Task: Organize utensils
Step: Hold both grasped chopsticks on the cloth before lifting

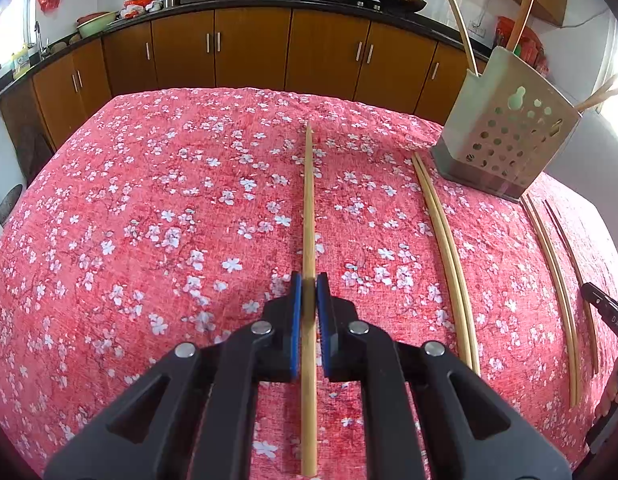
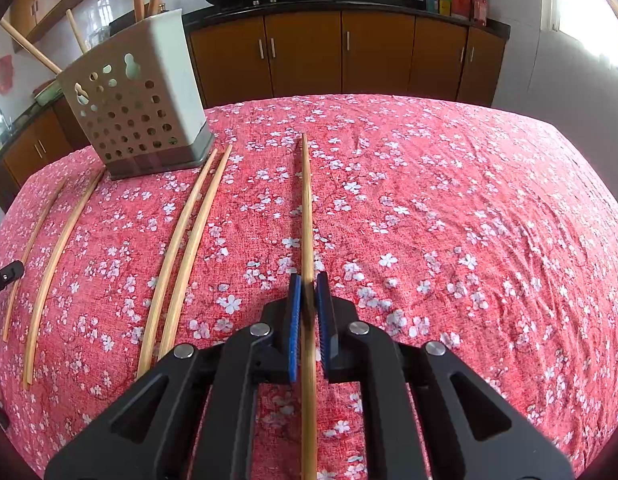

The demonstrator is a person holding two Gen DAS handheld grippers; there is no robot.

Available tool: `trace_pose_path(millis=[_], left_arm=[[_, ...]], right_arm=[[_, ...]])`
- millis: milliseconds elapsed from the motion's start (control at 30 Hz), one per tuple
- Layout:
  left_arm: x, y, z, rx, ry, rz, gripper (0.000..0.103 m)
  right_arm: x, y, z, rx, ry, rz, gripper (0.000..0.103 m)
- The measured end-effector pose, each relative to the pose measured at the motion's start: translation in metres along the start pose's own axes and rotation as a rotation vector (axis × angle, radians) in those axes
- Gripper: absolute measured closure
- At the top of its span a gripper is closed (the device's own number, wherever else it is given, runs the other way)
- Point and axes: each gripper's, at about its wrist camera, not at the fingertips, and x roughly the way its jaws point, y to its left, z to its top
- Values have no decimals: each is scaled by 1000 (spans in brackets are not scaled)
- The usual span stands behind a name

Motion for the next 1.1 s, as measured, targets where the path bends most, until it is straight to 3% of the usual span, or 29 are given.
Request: trace_pose_path(millis=[1100], left_arm=[[0, 0, 0, -9, 0, -7, 93]], right_arm=[[0, -1, 0, 0, 1, -1, 93]])
